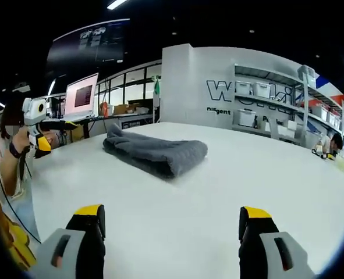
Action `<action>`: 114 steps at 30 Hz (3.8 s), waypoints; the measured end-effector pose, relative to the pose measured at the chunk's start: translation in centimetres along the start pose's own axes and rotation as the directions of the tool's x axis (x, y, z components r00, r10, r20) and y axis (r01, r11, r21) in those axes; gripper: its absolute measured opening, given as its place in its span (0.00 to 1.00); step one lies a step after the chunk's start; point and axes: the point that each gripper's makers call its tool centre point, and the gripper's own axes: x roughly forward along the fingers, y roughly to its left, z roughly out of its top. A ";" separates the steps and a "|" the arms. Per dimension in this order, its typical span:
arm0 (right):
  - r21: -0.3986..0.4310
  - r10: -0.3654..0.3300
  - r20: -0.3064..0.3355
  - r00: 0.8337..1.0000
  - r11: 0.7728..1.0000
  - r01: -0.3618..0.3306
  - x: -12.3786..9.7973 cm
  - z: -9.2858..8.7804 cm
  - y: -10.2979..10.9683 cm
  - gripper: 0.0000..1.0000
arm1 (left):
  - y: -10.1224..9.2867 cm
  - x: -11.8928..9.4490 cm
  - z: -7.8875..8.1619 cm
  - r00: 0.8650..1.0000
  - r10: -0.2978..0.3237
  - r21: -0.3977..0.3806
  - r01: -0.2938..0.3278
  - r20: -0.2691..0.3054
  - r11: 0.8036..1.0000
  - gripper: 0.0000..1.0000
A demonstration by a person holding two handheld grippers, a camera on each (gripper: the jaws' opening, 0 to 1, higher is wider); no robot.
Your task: Fold the towel on the table until its edges align and the towel forms a compact rectangular stack.
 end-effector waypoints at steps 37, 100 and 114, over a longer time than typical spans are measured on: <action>0.019 -0.007 0.012 1.000 1.000 0.007 -1.0 -0.9 -0.7 1.00 | 9.8 8.6 1.5 0.696 -0.282 0.121 0.469 -0.661 0.875 0.87; -0.001 0.034 -0.002 0.999 0.999 -0.034 -0.4 -0.8 0.9 0.99 | 13.4 9.5 -0.9 0.865 -0.338 -0.088 0.330 -0.370 0.940 0.06; -0.014 0.055 -0.004 0.999 0.998 -0.055 -0.4 -0.8 1.6 0.99 | 14.0 8.6 -5.4 0.891 -0.227 -0.085 0.210 -0.392 0.974 0.05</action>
